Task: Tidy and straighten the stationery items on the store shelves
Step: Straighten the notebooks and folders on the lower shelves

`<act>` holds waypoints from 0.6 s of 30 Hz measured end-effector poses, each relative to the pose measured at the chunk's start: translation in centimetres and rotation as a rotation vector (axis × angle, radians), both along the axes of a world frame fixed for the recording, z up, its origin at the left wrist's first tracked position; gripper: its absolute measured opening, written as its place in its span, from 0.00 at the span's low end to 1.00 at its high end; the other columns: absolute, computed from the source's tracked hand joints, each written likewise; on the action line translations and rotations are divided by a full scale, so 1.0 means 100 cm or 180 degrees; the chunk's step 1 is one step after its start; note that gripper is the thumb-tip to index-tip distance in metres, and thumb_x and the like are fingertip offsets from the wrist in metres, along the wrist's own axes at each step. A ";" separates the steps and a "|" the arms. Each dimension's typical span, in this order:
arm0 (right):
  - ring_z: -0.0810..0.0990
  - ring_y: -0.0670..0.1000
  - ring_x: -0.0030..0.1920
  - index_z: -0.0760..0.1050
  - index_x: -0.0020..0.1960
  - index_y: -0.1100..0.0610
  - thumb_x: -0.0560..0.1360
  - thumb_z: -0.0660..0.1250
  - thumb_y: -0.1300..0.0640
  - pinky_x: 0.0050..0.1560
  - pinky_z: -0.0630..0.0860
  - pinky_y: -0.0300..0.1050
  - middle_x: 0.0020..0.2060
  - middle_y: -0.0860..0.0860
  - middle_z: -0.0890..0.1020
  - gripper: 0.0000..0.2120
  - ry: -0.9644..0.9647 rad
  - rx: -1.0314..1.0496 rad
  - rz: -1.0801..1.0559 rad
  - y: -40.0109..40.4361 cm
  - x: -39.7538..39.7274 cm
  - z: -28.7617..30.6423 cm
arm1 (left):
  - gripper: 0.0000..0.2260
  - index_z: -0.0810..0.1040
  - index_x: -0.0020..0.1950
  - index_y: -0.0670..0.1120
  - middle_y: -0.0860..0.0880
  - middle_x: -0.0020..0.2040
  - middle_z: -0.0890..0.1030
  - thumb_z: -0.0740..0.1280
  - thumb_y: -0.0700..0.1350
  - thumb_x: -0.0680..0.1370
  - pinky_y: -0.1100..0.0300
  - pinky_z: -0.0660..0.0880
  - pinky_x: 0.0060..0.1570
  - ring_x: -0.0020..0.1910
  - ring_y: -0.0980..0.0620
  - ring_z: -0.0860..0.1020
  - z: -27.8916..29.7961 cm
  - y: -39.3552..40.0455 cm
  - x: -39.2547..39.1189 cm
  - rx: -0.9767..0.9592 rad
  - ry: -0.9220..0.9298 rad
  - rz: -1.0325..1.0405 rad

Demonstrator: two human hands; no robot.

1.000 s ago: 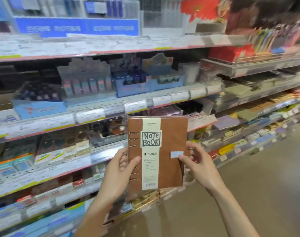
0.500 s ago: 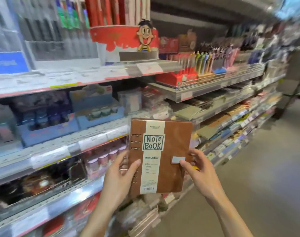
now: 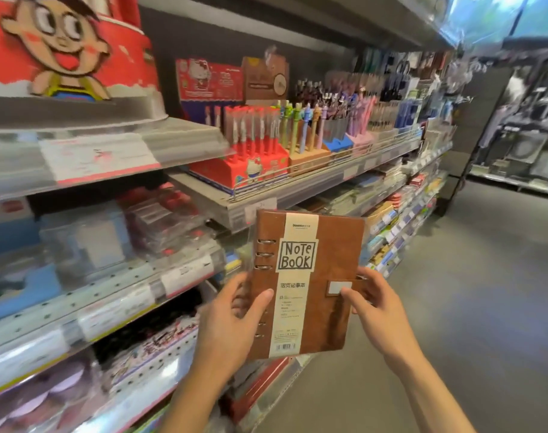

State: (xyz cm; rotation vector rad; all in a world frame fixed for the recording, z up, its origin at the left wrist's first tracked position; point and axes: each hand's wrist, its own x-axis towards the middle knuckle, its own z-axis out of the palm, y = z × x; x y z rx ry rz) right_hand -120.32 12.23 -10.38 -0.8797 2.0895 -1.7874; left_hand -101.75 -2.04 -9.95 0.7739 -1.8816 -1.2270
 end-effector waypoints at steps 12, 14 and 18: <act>0.81 0.40 0.50 0.73 0.62 0.48 0.77 0.66 0.57 0.50 0.77 0.43 0.52 0.44 0.83 0.14 -0.0106 0.0134 0.0260 -0.023 -0.236 -0.017 | 0.11 0.73 0.57 0.66 0.64 0.48 0.84 0.67 0.61 0.75 0.50 0.81 0.48 0.45 0.62 0.83 -0.030 0.014 -0.223 -0.0113 -0.0228 0.0508; 0.81 0.38 0.49 0.73 0.62 0.48 0.77 0.66 0.57 0.49 0.76 0.40 0.52 0.43 0.82 0.14 -0.0129 0.0262 0.0461 -0.029 -0.273 -0.016 | 0.14 0.74 0.59 0.63 0.61 0.48 0.84 0.67 0.60 0.75 0.49 0.81 0.49 0.46 0.59 0.83 -0.033 0.018 -0.256 0.0110 -0.0188 0.0621; 0.81 0.42 0.52 0.73 0.62 0.46 0.77 0.67 0.55 0.50 0.77 0.45 0.54 0.45 0.82 0.14 -0.0105 0.0494 0.0832 -0.055 -0.329 -0.018 | 0.13 0.75 0.61 0.57 0.58 0.48 0.85 0.69 0.54 0.77 0.49 0.80 0.51 0.47 0.58 0.84 -0.035 0.017 -0.300 0.0455 -0.0115 0.0924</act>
